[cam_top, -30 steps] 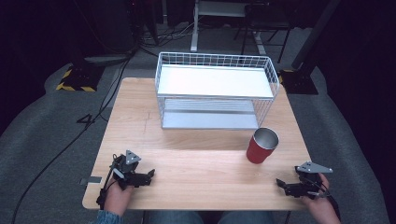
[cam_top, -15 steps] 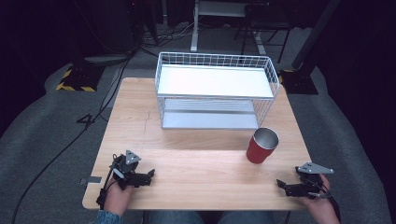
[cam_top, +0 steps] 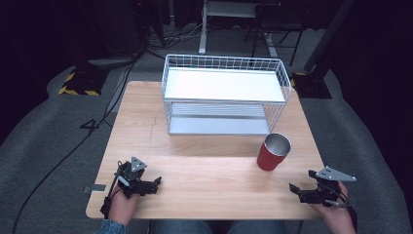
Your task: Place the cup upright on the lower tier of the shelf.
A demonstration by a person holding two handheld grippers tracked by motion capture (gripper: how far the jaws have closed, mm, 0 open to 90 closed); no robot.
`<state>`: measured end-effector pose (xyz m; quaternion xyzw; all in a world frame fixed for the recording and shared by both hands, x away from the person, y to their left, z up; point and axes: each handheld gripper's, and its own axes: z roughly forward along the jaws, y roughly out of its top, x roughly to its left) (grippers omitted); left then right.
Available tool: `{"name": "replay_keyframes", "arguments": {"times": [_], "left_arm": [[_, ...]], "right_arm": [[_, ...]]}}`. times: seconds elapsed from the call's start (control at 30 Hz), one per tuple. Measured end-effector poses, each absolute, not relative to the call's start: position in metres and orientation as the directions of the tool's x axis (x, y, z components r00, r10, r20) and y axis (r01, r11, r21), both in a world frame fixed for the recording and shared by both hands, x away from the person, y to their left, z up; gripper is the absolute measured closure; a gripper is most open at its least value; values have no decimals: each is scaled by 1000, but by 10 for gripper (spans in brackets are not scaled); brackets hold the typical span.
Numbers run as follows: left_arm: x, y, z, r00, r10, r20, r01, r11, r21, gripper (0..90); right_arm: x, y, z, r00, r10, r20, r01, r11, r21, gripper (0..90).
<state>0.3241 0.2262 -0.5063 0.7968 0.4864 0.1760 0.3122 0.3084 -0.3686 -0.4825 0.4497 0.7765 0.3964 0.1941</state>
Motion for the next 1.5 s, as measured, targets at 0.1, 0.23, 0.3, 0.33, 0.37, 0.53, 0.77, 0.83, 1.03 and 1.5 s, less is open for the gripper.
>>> {"name": "replay_keyframes", "arguments": {"times": [0.1, 0.23, 0.3, 0.33, 0.37, 0.53, 0.77, 0.83, 1.03, 1.5], "left_arm": [[324, 226, -506, 465, 885, -23, 665, -332, 669, 2], [324, 226, -506, 465, 885, -23, 665, -332, 669, 2], [324, 226, -506, 465, 885, -23, 665, -332, 669, 1], [324, 226, -506, 465, 885, -23, 665, -332, 669, 1], [324, 226, -506, 465, 885, -23, 665, -332, 669, 1], [324, 226, -506, 465, 885, -24, 665, -331, 669, 1], [324, 226, -506, 465, 885, -24, 665, -331, 669, 1], [324, 226, -506, 465, 885, -24, 665, -332, 669, 1], [325, 226, -506, 467, 884, -23, 665, -334, 668, 0], [324, 226, -506, 467, 884, -23, 665, -334, 668, 0]], "right_arm": [[309, -366, -478, -524, 850, 51, 519, 272, 810, 0], [310, -360, -472, -533, 844, 54, 492, 257, 832, 0], [312, -356, -470, -538, 841, 53, 473, 249, 845, 0], [313, -354, -468, -539, 840, 55, 464, 242, 852, 0], [314, -352, -467, -539, 840, 61, 461, 234, 856, 0], [321, -339, -465, -561, 826, 55, 433, 236, 870, 0], [331, -322, -467, -574, 818, 42, 422, 251, 871, 0], [337, -315, -469, -580, 814, 25, 413, 267, 870, 0], [347, -302, -473, -583, 812, 22, 415, 275, 867, 0], [370, -290, -491, -544, 837, 57, 452, 235, 860, 0]]}}
